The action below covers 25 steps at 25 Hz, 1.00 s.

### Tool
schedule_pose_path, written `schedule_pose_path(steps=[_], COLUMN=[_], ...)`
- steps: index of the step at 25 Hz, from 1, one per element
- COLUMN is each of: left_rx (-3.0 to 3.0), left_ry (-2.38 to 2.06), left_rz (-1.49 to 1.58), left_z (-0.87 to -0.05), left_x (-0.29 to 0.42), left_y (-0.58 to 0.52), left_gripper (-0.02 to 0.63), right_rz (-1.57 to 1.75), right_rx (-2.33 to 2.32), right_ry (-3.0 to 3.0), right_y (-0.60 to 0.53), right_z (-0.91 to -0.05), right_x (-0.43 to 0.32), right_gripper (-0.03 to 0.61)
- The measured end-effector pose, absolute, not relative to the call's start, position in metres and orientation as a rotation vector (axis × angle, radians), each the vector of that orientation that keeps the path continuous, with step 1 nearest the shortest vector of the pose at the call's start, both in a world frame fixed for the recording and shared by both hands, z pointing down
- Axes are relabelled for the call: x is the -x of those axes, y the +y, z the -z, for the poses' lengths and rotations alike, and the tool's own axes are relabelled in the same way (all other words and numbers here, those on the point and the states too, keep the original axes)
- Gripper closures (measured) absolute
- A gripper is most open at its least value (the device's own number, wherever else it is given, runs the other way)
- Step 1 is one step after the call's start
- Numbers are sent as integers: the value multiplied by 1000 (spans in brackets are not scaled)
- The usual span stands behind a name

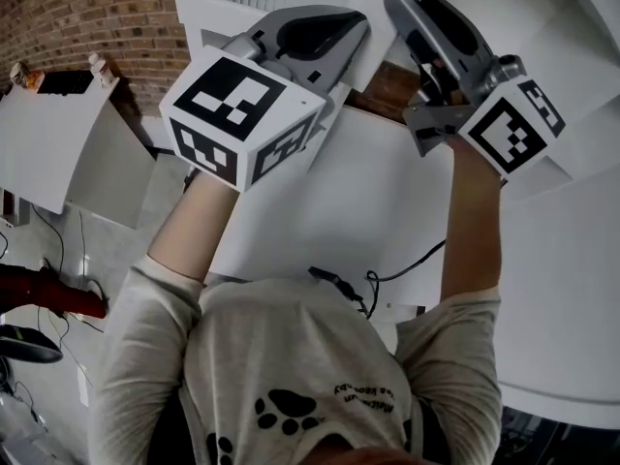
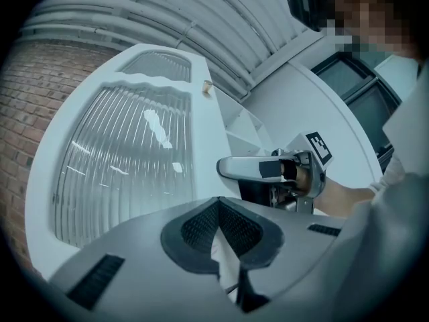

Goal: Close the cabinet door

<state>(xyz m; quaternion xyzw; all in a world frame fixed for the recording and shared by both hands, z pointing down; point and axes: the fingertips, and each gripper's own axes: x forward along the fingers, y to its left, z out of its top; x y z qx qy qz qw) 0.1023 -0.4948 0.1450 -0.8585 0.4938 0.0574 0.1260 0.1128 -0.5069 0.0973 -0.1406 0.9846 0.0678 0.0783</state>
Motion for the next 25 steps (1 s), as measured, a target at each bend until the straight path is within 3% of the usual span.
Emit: schedule_pose_path(steps=[25], left_rx=[2462], left_ry=[1478], left_rz=[-134], left_z=[-151], left_x=[-106], left_y=[-525], left_gripper=[604], right_rz=[-169], right_rx=[585], right_ry=[2899], right_y=[-542], right_z=[-106], right_x=[-134], right_gripper=[451])
